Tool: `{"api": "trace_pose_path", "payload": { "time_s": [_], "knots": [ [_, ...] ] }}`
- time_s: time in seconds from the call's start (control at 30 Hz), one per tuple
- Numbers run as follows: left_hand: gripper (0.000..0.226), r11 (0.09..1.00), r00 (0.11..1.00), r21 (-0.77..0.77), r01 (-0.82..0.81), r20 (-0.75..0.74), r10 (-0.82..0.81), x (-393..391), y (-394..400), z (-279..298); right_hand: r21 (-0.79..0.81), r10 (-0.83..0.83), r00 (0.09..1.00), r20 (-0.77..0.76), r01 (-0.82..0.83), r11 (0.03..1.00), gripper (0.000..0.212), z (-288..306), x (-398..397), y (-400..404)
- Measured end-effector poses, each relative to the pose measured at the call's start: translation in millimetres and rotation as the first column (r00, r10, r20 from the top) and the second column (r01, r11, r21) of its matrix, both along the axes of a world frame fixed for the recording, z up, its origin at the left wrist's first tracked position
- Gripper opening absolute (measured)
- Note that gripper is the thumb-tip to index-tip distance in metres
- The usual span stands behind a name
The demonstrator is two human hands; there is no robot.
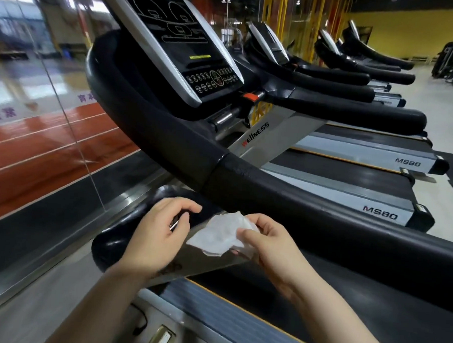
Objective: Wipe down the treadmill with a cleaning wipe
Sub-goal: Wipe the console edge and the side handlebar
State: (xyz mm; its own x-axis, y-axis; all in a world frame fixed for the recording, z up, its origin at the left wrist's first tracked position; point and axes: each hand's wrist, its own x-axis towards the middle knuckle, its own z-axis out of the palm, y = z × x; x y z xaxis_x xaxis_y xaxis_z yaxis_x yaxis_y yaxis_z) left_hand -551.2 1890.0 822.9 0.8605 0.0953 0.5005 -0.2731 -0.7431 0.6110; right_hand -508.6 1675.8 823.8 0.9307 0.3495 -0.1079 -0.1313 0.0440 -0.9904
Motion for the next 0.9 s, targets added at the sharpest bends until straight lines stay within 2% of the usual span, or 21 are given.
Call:
{"api": "trace_pose_path", "payload": {
  "time_s": [0.03,0.1,0.3,0.47,0.6,0.77,0.9],
  "knots": [
    [0.034,0.999,0.999,0.036,-0.010,0.053,0.008,7,8,10,-0.086,-0.005,0.997,0.083,0.012,0.996,0.015,10,6,5],
    [0.034,0.996,0.988,0.086,-0.033,0.152,0.019,24,26,30,-0.148,-0.016,0.983,0.180,0.044,0.988,0.015,33,19,15],
    [0.024,0.984,0.954,0.176,-0.022,0.299,-0.032,83,76,87,-0.050,-0.074,0.963,0.259,0.090,0.995,0.015,100,67,59],
    [0.025,0.955,0.967,0.296,0.037,0.230,-0.108,142,128,120,0.033,-0.181,0.957,0.228,0.178,0.983,0.016,132,128,109],
    [0.033,0.880,0.974,0.472,0.040,0.179,-0.141,185,185,142,0.041,-0.233,0.954,0.190,0.229,0.973,0.016,147,179,151],
    [0.042,0.829,0.976,0.559,0.024,0.165,-0.139,233,256,170,-0.029,-0.339,0.892,0.301,0.364,0.931,0.024,158,253,190],
    [0.043,0.786,0.969,0.618,0.026,0.177,-0.171,267,287,196,-0.153,-0.426,0.801,0.421,0.526,0.837,0.033,159,308,218]
  ]
}}
